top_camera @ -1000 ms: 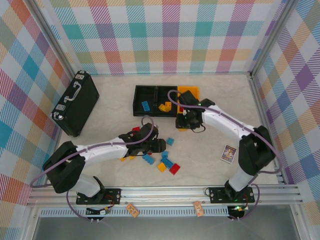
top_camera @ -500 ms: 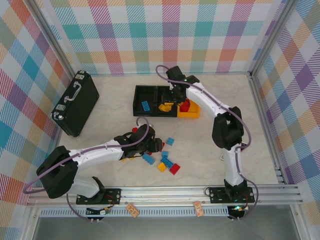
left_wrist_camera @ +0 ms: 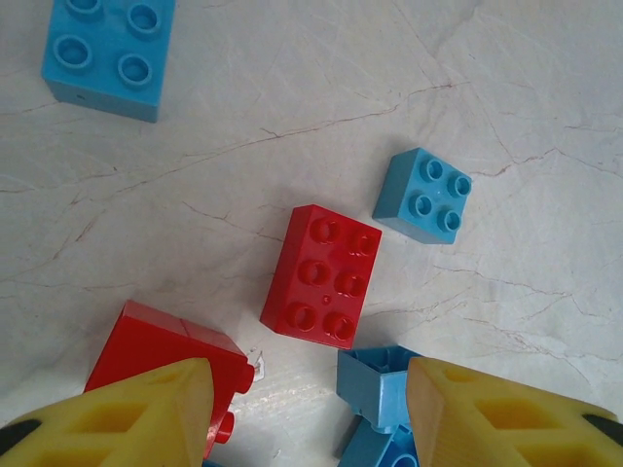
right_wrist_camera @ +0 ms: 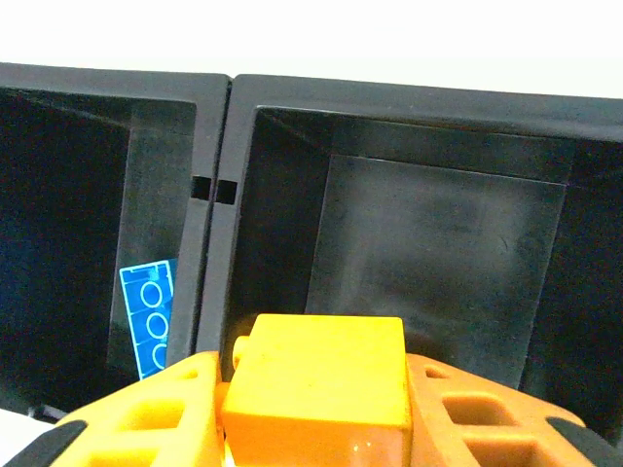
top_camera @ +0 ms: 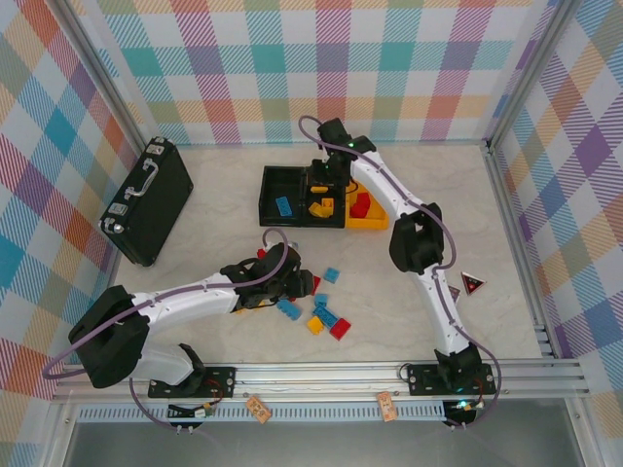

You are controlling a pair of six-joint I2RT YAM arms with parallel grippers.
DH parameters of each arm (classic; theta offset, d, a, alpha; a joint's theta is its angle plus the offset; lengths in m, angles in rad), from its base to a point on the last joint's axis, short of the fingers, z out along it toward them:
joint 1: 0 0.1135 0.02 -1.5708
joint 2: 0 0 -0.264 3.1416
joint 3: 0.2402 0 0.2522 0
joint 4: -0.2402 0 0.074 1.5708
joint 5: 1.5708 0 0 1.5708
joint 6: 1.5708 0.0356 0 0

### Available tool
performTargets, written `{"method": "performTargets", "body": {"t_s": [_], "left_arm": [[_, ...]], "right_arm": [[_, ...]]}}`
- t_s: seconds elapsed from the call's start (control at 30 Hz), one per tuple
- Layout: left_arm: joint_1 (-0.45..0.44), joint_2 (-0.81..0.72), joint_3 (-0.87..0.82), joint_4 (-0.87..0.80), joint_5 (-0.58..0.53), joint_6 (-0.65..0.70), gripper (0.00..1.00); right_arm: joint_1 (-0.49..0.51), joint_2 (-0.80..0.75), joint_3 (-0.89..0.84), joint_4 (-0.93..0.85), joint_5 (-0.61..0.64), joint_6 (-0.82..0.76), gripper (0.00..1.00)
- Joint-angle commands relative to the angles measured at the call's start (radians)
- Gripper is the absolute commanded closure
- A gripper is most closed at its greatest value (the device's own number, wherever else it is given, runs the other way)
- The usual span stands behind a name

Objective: Sort the legos into containers by color
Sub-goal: Place the lego in the container.

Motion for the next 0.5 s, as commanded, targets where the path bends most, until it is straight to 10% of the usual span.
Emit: {"method": "performTargets", "body": {"t_s": [0.0,0.47], "left_arm": [[0.01,-0.013,-0.009,-0.022,-0.015,-0.005,0.45],[0.014,-0.012,-0.011,-0.021,-0.017,-0.005,0.45]], "right_arm": [[-0.001,0.02,0.046,-0.037,-0.032,-0.008,0.63],[-0.001,0.041,0.041,-0.046,-0.051,-0.002,0.59]]}}
